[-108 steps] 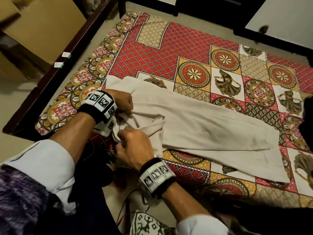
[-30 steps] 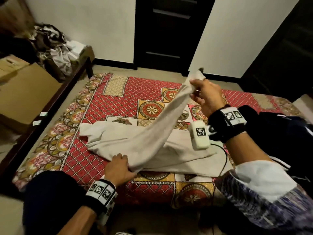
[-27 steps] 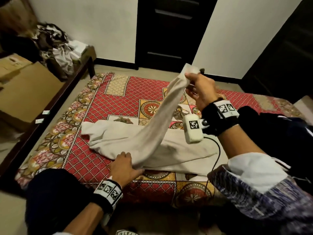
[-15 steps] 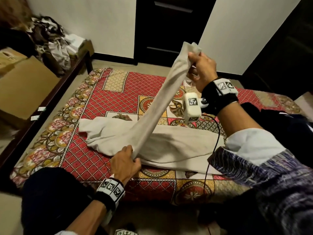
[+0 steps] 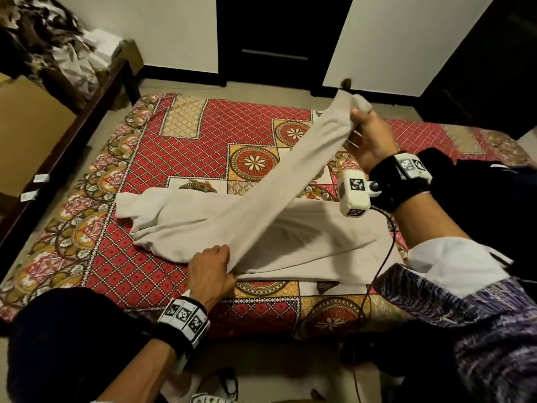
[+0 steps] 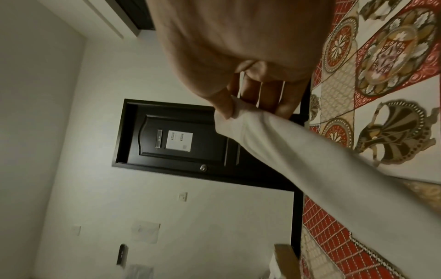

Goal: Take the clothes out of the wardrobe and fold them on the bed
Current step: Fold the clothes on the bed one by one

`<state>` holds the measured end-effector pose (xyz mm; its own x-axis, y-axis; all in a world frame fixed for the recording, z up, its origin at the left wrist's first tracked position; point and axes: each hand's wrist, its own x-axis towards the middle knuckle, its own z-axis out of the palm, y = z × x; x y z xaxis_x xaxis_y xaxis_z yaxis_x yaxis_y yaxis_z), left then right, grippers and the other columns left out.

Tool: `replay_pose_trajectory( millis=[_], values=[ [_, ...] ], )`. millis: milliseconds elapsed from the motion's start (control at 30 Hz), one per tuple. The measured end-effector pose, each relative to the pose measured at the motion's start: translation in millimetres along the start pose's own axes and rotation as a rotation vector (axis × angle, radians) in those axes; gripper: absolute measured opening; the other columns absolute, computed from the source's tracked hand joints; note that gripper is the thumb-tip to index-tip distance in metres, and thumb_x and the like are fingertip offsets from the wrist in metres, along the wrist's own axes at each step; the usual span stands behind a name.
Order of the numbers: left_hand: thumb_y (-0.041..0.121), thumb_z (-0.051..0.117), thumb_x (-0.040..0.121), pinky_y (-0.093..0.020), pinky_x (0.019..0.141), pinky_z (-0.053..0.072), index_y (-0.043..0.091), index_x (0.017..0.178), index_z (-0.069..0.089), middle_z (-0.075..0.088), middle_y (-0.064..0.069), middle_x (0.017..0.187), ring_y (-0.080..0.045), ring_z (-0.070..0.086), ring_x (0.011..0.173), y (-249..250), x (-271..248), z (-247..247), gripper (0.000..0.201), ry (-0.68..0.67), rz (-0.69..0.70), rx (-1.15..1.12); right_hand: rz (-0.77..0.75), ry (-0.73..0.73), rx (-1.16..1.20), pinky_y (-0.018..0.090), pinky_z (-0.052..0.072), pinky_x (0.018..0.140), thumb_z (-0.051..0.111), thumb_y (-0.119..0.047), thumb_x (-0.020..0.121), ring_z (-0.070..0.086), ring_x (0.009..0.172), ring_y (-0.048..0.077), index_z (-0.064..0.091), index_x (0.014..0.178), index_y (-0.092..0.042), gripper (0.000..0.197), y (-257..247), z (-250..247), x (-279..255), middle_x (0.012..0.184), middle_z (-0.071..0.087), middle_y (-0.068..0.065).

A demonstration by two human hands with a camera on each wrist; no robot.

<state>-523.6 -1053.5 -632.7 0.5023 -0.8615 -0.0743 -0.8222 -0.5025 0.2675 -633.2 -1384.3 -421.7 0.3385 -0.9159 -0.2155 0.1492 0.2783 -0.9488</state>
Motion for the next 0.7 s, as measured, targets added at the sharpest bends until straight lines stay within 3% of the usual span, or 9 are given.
replay_pose_trajectory(
  millis=[133,233,333,400,467,533,633,700],
  values=[
    [0.043,0.070,0.071,-0.033,0.068,0.042,0.022,0.087,0.061,0.071,-0.001,0.082,-0.032,0.067,0.079,-8.2,0.2,-4.4,0.028,-0.074,-0.008,0.049,0.076,0.196,-0.096,0.034,0.064,0.076,0.062,-0.007,0.095,0.073,0.087,0.019,0.069,0.113,-0.014,0.020,36.4,-65.8,6.9,0.101,0.076,0.004],
    [0.042,0.066,0.073,-0.032,0.078,0.043,0.024,0.093,0.062,0.074,0.001,0.092,-0.028,0.067,0.091,-8.6,-0.2,-10.2,0.027,-0.168,-0.022,0.112,0.194,0.357,-0.200,0.029,0.058,0.054,0.065,-0.002,0.089,0.068,0.084,0.026,0.070,0.097,-0.010,0.012,85.5,-119.6,3.0,0.090,0.074,0.006],
    [0.057,0.062,0.072,-0.031,0.080,0.043,0.027,0.090,0.056,0.072,0.005,0.090,-0.021,0.065,0.086,-9.5,2.0,-13.6,0.036,-0.266,-0.004,0.129,0.343,0.420,-0.272,0.023,0.048,0.037,0.060,0.007,0.089,0.061,0.053,0.017,0.060,0.077,-0.007,0.019,134.1,-162.0,-4.9,0.074,0.065,0.011],
    [0.072,0.058,0.073,-0.031,0.077,0.044,0.028,0.087,0.055,0.068,0.009,0.085,-0.015,0.062,0.080,-14.0,2.5,-16.6,0.047,-0.363,-0.006,0.053,0.413,0.407,-0.322,0.020,0.038,0.031,0.057,0.005,0.091,0.049,0.033,0.013,0.054,0.076,-0.008,0.020,156.5,-184.8,-2.6,0.056,0.057,0.009],
    [0.079,0.055,0.081,-0.030,0.072,0.048,0.027,0.084,0.060,0.065,0.010,0.080,-0.012,0.060,0.077,-19.7,2.9,-24.5,0.053,-0.411,-0.052,-0.170,0.435,0.441,-0.345,0.022,0.039,0.036,0.059,0.001,0.085,0.049,0.037,0.019,0.056,0.081,-0.006,0.009,163.0,-197.4,5.6,0.058,0.058,0.010],
    [0.071,0.053,0.090,-0.031,0.070,0.047,0.026,0.086,0.064,0.065,0.009,0.083,-0.013,0.061,0.078,-26.5,8.1,-32.4,0.046,-0.260,-0.089,-0.300,0.403,0.416,-0.463,0.024,0.048,0.040,0.062,-0.006,0.086,0.056,0.053,0.021,0.058,0.079,-0.010,0.010,159.3,-201.3,18.3,0.072,0.060,0.012],
    [0.042,0.059,0.096,-0.037,0.073,0.047,0.023,0.109,0.063,0.060,-0.001,0.107,-0.022,0.062,0.083,-48.7,24.6,-34.5,0.024,0.146,-0.168,-0.283,0.327,0.231,-0.726,0.022,0.052,0.049,0.065,-0.017,0.096,0.058,0.070,0.023,0.058,0.078,-0.018,0.018,147.2,-192.2,24.8,0.085,0.062,0.009],
    [0.030,0.058,0.094,-0.043,0.079,0.048,0.017,0.122,0.061,0.056,-0.012,0.121,-0.033,0.062,0.095,-66.0,37.7,-32.3,0.031,0.179,-0.241,-0.265,0.261,0.205,-0.959,0.031,0.054,0.063,0.073,-0.018,0.085,0.060,0.075,0.027,0.071,0.075,-0.012,0.011,146.7,-195.3,28.9,0.085,0.069,0.015]
  ],
)
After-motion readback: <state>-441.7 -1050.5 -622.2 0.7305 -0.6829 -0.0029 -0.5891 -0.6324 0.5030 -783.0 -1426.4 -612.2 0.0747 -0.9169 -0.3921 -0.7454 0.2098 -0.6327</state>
